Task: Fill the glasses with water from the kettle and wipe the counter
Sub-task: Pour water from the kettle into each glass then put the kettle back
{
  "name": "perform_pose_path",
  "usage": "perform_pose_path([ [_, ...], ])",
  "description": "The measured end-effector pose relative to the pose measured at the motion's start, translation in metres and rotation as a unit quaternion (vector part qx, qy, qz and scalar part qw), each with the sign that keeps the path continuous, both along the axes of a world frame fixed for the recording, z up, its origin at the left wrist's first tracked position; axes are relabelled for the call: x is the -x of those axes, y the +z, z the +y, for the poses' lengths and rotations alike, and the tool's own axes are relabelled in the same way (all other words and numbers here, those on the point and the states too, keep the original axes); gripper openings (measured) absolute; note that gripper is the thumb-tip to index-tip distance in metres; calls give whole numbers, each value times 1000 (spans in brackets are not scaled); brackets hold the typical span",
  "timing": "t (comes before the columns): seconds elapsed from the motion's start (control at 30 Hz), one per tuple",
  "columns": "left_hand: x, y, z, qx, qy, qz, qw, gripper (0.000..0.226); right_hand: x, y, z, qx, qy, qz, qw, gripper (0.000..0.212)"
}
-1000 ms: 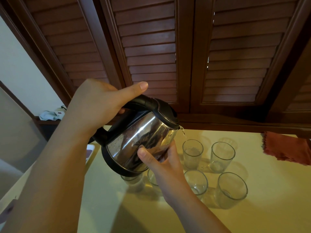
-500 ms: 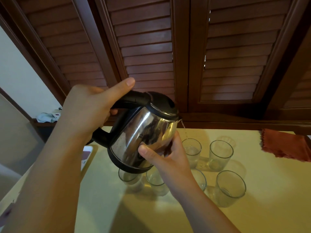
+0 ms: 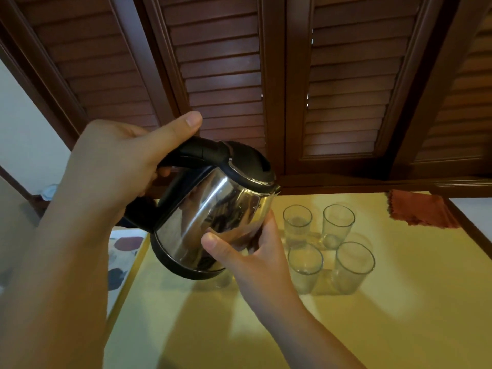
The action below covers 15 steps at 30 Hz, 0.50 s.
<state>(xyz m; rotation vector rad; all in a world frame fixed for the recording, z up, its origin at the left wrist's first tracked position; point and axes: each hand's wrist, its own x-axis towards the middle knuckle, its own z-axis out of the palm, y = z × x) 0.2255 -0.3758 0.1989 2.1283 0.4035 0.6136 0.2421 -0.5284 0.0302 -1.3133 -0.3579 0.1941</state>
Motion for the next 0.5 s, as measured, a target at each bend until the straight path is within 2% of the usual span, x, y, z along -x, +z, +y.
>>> perform_pose_path([
  [0.2, 22, 5, -7, -85, -41, 40, 995, 78, 43, -12, 10, -47, -3, 57, 997, 98],
  [0.33, 26, 6, -20, -124, -66, 78, 987, 80, 56, -19, 9, -63, -12, 74, 995, 88],
  [0.5, 22, 4, -28, -155, -59, 103, 981, 86, 59, -25, 7, -70, -23, 103, 992, 110],
])
